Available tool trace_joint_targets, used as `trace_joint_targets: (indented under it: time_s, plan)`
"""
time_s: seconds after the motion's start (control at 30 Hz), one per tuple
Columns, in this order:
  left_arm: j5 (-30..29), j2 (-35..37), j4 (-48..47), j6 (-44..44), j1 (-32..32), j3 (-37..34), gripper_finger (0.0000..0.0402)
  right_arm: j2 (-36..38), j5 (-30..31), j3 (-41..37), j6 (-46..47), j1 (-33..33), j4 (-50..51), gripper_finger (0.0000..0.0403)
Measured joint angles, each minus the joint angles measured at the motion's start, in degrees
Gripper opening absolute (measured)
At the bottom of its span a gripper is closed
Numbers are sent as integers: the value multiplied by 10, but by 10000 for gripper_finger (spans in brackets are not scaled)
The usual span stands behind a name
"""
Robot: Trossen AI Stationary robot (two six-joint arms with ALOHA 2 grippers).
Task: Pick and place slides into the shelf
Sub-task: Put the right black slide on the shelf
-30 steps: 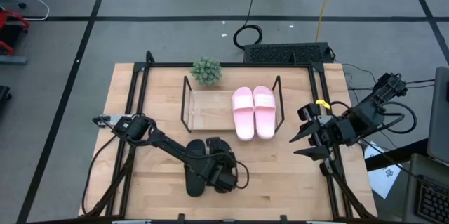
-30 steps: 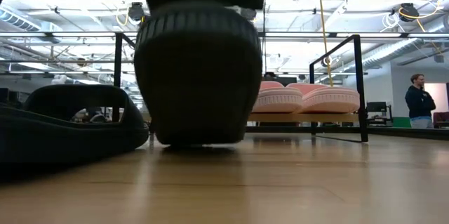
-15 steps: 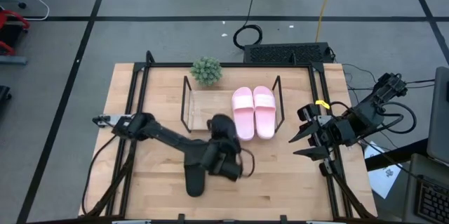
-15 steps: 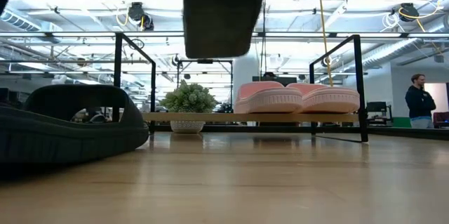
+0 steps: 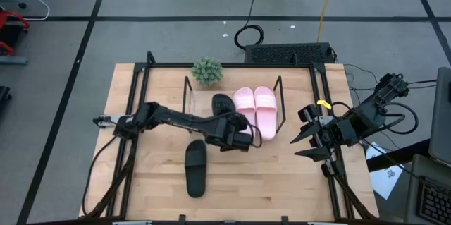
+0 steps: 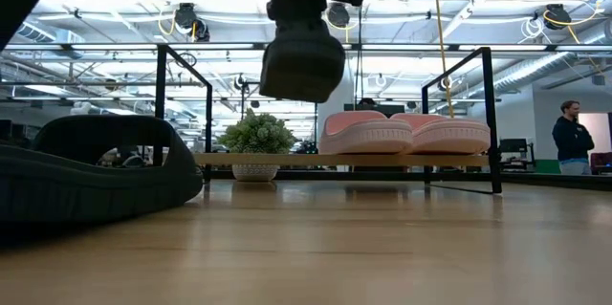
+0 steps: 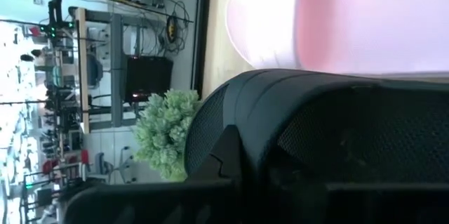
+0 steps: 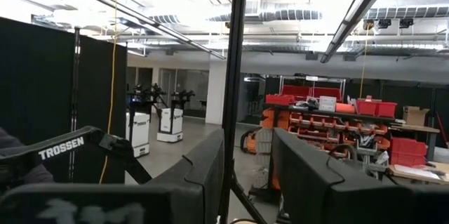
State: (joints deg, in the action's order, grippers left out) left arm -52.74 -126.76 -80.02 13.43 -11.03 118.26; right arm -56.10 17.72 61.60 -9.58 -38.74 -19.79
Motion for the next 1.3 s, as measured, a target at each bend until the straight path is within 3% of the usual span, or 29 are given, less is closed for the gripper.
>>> trace_joint_targets:
  time_s: [0.5, 0.9, 1.0, 1.13, 1.3]
  plan:
    - [18, 14, 2, -22, -2, -1, 0, 7, 0, 0, 4, 0, 0, 111]
    - [-5, 202, 8, 35, -58, -1, 0, 7, 0, 0, -19, 0, 0, 111]
    - [-5, 232, 55, 32, -77, -2, 0, 7, 0, 0, -31, 0, -1, 111]
    - [13, 245, 182, -30, -93, -63, 0, 7, 1, 0, -39, 0, -6, 111]
    - [41, 253, 277, -18, -79, -205, 0, 7, 1, 0, -47, 0, -22, 111]
